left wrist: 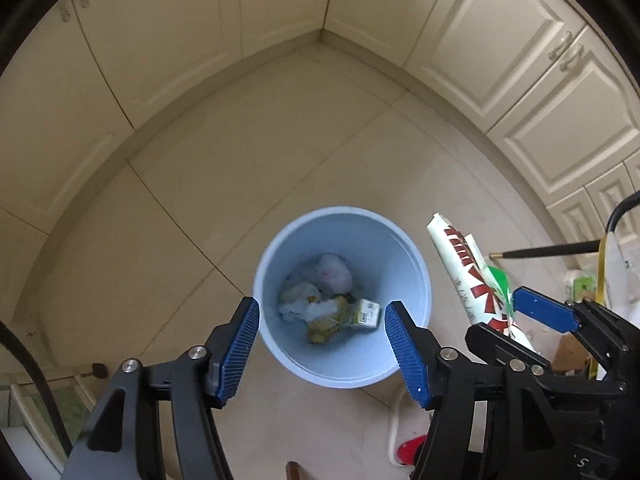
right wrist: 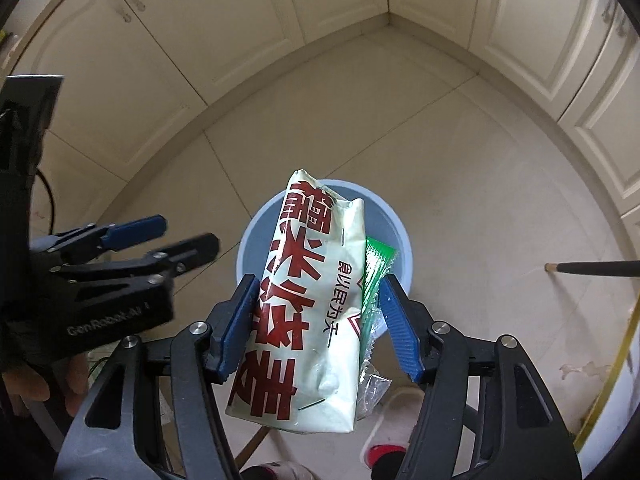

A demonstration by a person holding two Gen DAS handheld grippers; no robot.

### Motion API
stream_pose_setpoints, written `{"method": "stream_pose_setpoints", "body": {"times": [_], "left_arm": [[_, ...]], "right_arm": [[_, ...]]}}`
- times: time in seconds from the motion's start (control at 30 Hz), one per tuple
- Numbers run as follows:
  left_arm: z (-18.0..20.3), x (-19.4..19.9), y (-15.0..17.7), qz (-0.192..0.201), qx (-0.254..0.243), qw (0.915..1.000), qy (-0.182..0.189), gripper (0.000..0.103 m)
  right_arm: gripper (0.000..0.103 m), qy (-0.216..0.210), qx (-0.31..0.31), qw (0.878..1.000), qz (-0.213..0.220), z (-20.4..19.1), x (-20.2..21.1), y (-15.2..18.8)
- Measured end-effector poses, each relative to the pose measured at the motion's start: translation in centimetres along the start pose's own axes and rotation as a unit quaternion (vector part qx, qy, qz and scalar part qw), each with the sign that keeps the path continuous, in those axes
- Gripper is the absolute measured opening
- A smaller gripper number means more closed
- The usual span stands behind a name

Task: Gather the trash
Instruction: 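Open both tools to drop the bag and wrap into the bin, then return both tools toward the table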

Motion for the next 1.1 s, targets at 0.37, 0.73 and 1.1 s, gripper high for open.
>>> {"method": "stream_pose_setpoints", "body": {"times": [0.37,0.73,1.1], "left_arm": [[2.7,9.0,-0.2,0.059,0.037,0.9975,-0.006,0.063],[7.5,25.1,6.3,0.199,0.046,0.9785,0.030,0.070],[15.0,41.0,21.1,0.379,-0.013,0.9231,0.065,0.087]], "right_arm": [[0.089,0.021,0.021,0.998,0.054,-3.1,4.7,-2.1],[0.094,0.090,0.055,0.979,0.174,-9.2,20.7,-2.8],[0.103,0.201,0.066,0.918,0.335,-14.2,42.0,2.4]]}}
Point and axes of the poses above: each gripper's, at about its wrist camera, not at the fingertips, and x roughly against the way its jaws point, z to its right, y to its underside, the point moved 8 cm from there along -x, roughly the way its jaws point, and after that the axes turned 12 degrees about x, right-handed, at the moved point
